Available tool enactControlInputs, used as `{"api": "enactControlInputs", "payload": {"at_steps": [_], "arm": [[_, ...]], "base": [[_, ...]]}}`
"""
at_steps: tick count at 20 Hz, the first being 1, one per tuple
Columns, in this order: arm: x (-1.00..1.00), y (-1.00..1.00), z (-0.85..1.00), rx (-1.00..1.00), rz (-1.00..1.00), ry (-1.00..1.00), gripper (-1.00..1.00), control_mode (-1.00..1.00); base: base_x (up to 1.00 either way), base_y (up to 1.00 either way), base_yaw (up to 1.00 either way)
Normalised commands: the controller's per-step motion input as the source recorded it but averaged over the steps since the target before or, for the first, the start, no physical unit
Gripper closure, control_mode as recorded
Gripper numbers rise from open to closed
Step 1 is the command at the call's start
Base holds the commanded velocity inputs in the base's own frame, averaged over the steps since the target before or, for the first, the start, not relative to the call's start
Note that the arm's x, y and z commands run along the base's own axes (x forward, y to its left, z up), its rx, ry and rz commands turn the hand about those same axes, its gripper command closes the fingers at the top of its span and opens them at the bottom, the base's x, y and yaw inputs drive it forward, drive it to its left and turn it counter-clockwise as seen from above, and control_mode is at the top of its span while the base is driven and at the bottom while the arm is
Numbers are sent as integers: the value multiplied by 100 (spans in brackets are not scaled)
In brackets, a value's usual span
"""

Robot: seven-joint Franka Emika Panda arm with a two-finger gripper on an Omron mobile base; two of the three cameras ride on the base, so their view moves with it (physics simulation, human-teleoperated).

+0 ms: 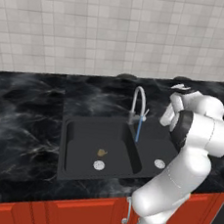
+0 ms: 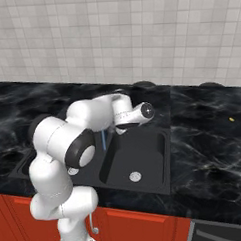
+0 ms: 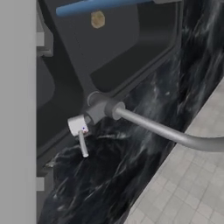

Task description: Turn on the sink faucet. Then move the garlic from the counter to the sink. Turn off the sink. Move the vegetable from the sink to the pot next to the stove. Finally move the pot to the rear left burner.

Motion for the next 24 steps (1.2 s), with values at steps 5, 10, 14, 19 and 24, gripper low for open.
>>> {"api": "enactControlInputs", "payload": {"at_steps": [5, 10, 14, 19, 24], "arm": [[20, 0, -20, 3, 18, -3, -100, -100], [3, 0, -16, 0, 14, -4, -100, -100], [8, 1, -6, 0, 10, 0, -100, -100], [16, 15, -5, 0, 4, 0, -100, -100], [14, 21, -2, 0, 0, 0, -100, -100]], "base": [[0, 0, 0], [0, 0, 0], [0, 0, 0], [0, 0, 0], [0, 0, 0]]}}
